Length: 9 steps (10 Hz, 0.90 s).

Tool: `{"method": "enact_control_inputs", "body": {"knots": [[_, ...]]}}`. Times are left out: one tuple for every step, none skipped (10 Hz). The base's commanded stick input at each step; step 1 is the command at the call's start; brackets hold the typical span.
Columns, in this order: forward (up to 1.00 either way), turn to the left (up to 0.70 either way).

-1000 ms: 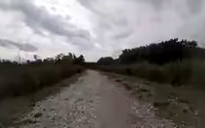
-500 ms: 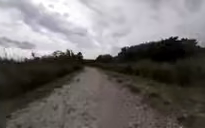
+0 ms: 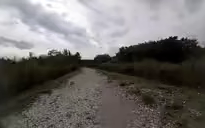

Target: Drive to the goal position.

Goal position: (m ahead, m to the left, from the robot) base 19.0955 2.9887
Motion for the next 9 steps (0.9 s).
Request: {"method": "enact_control_inputs", "body": {"knots": [[0.85, 0.00], [0.85, 0.00], [0.85, 0.00], [0.85, 0.00], [0.85, 0.00], [0.85, 0.03], [0.85, 0.19], [0.85, 0.34], [0.85, 0.34]]}}
